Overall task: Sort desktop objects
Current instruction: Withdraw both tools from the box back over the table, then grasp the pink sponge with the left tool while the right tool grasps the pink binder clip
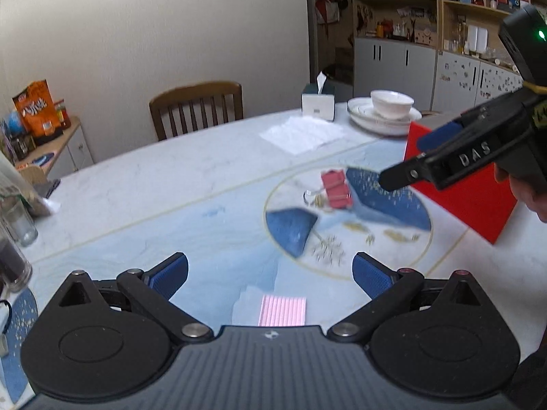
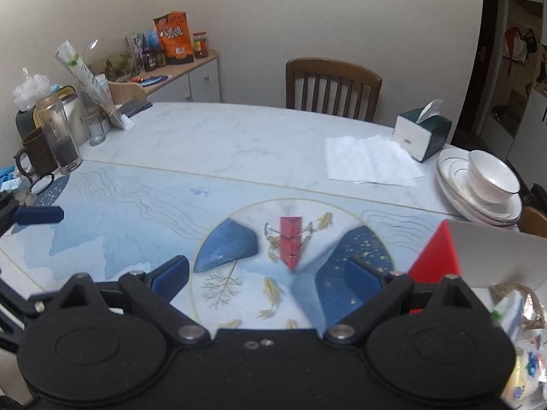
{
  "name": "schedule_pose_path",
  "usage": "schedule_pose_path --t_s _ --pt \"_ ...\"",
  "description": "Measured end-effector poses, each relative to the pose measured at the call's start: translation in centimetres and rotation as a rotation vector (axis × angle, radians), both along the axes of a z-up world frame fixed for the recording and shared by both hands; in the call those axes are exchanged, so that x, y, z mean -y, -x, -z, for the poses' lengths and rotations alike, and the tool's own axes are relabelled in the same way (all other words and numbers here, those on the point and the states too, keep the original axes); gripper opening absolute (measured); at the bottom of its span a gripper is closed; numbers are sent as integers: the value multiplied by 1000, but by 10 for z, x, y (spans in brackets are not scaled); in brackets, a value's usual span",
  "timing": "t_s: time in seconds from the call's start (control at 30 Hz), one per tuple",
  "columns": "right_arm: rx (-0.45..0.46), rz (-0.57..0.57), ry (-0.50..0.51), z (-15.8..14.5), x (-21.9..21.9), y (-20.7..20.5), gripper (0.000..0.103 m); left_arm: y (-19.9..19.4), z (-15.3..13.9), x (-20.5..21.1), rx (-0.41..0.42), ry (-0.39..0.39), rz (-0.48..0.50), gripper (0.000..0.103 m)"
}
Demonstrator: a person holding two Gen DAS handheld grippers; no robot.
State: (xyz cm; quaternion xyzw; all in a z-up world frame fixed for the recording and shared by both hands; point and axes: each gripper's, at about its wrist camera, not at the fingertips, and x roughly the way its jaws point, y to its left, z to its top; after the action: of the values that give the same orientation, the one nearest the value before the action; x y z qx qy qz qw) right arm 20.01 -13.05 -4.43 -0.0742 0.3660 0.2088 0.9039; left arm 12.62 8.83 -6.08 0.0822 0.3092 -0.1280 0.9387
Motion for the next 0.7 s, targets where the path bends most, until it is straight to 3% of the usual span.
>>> schedule_pose_path --t_s 0.33,0.7 --pt "-24 -13 44 16 -30 -10 97 -5 24 -20 -55 17 -8 103" --pt "-47 60 134 47 -48 -51 95 -22 59 -7 -106 -17 74 103"
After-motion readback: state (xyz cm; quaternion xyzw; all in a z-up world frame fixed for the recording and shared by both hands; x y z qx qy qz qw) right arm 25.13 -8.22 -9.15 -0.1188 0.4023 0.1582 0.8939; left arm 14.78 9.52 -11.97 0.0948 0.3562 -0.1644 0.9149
